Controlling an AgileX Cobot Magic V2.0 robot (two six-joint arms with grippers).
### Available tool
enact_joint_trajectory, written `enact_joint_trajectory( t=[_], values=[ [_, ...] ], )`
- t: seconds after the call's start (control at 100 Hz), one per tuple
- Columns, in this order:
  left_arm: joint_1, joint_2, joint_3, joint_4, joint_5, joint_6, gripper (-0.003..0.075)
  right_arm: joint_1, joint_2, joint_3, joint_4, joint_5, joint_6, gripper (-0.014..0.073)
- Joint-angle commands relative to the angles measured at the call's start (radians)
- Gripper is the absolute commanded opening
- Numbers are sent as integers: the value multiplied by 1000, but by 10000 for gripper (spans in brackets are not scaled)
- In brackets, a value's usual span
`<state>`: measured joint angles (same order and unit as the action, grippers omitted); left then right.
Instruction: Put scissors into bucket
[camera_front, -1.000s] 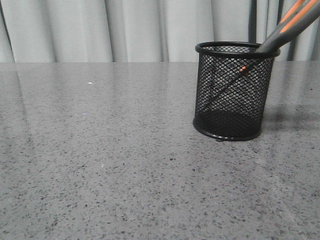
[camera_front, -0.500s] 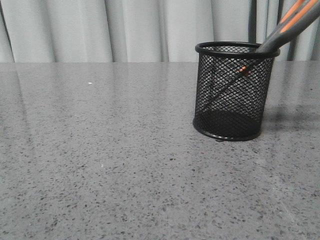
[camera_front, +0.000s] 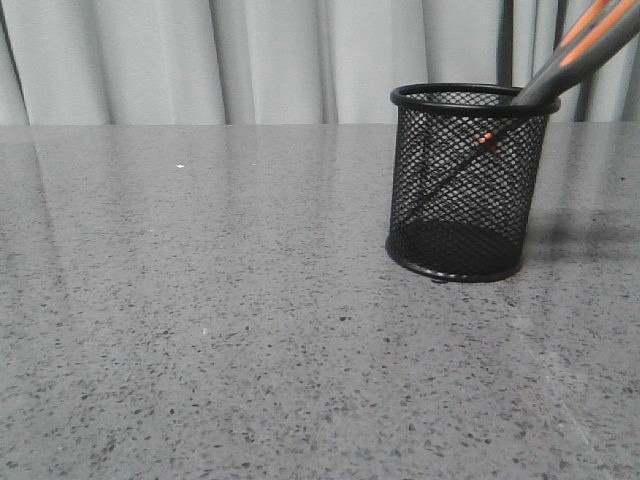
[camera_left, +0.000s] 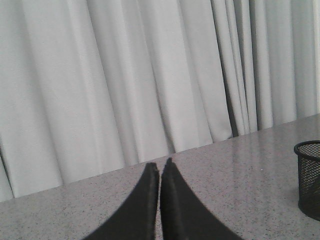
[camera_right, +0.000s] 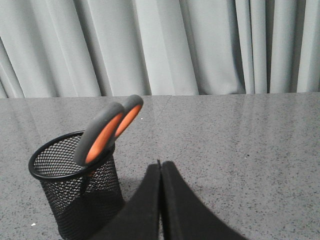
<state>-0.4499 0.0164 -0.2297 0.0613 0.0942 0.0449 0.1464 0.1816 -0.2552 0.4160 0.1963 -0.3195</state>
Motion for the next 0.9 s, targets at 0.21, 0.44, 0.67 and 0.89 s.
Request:
enact_joint_trajectory(
  t=[0.21,0.44,0.67,0.89],
  values=[
    [4,12,-26,-10,-69,-13,-20,-3,8,-28,8,-80,-6,-69],
    [7,12,-2,9,-65,-13,-20,-3,8,-28,8,-80,-6,-69],
    [185,10,115,-48,-62,-13,-20,-3,8,-28,8,-80,-6,-69],
    [349,-48,184,-93,-64,-13,-20,-3,8,-28,8,-80,-6,-69]
  ],
)
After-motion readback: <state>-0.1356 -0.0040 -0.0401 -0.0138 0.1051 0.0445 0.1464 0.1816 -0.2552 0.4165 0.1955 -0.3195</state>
